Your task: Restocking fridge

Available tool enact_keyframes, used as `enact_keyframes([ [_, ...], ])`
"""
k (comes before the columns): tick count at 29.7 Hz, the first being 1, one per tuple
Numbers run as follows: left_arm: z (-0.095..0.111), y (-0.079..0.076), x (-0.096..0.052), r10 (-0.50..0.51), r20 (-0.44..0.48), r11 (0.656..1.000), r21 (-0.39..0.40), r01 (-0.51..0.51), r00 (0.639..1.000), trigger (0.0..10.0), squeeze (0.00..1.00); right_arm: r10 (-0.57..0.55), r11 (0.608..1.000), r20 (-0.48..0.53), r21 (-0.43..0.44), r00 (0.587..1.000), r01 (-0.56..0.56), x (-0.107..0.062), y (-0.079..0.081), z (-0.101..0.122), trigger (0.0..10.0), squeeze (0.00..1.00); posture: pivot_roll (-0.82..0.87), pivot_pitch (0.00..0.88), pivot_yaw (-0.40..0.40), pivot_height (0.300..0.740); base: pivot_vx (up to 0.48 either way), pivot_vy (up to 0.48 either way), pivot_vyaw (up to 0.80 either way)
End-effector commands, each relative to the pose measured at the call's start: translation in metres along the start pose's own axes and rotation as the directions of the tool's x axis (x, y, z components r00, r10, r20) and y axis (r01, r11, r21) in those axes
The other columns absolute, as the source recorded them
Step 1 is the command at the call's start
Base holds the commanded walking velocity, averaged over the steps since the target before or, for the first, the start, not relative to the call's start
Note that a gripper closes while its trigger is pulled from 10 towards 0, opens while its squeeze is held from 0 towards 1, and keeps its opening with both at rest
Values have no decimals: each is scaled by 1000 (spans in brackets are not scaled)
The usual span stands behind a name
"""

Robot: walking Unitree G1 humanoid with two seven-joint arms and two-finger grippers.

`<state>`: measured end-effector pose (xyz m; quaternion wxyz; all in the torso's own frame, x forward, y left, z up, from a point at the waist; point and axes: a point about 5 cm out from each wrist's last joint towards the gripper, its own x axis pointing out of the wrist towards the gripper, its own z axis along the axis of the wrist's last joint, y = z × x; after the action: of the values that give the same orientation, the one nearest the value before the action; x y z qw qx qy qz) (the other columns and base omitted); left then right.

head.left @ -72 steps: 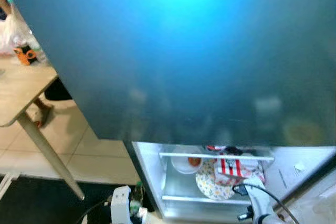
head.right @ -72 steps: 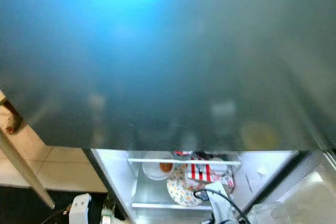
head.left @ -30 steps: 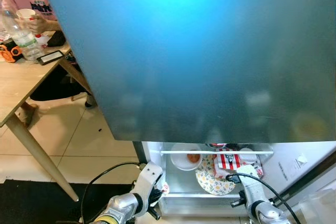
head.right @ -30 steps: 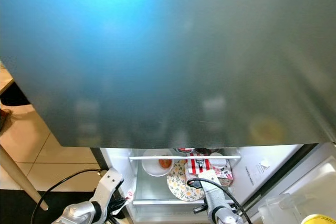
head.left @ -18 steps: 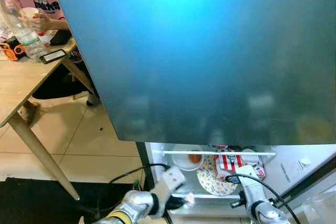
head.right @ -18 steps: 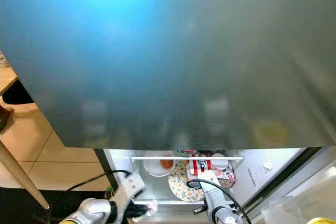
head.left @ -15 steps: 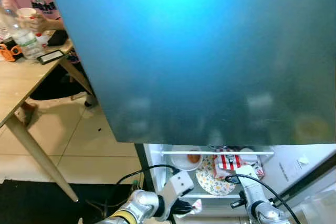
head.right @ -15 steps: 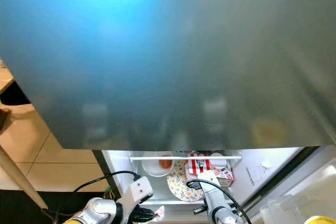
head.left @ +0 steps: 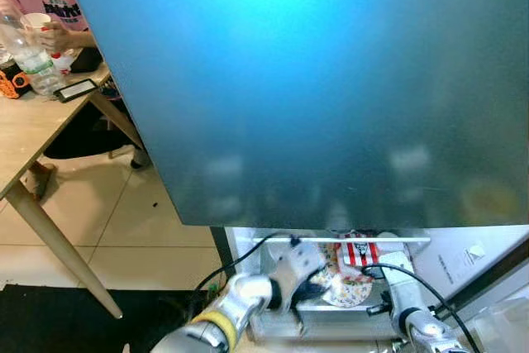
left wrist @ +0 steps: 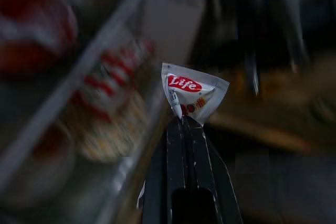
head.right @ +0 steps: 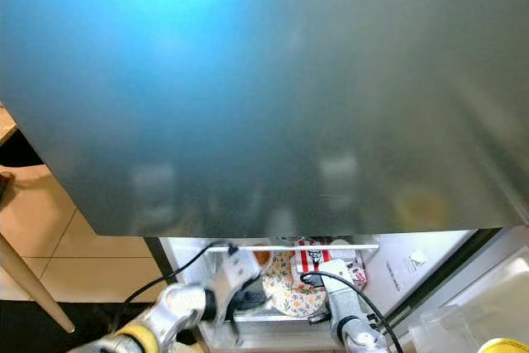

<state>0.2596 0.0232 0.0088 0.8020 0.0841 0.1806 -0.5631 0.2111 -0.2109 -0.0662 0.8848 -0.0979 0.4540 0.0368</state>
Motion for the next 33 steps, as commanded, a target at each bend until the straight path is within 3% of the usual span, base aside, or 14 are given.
enact_keyframes([
  [1,6,0,3,16,36,1000,-2,-16,999,10000,0,-6,1000,3,16,1000,6,0,-2,1,10000,0,-68,0,21,740,0,0,0],
  [5,34,9,9,63,142,996,52,-71,988,10000,0,-9,1000,0,22,1000,9,0,-1,2,10000,0,-68,0,24,725,0,0,0],
  [12,51,14,10,110,207,985,107,-134,972,10000,0,-1,1000,6,30,1000,1,1,2,4,10000,0,-65,0,26,705,0,0,0],
  [18,60,15,13,130,267,987,57,-151,955,10000,0,1,998,32,69,999,-3,2,2,11,10000,0,-65,0,31,680,0,0,0],
  [33,73,6,22,119,325,989,47,-141,938,10000,0,-2,996,81,89,997,-6,2,2,24,10000,0,-65,0,31,630,0,0,0],
])
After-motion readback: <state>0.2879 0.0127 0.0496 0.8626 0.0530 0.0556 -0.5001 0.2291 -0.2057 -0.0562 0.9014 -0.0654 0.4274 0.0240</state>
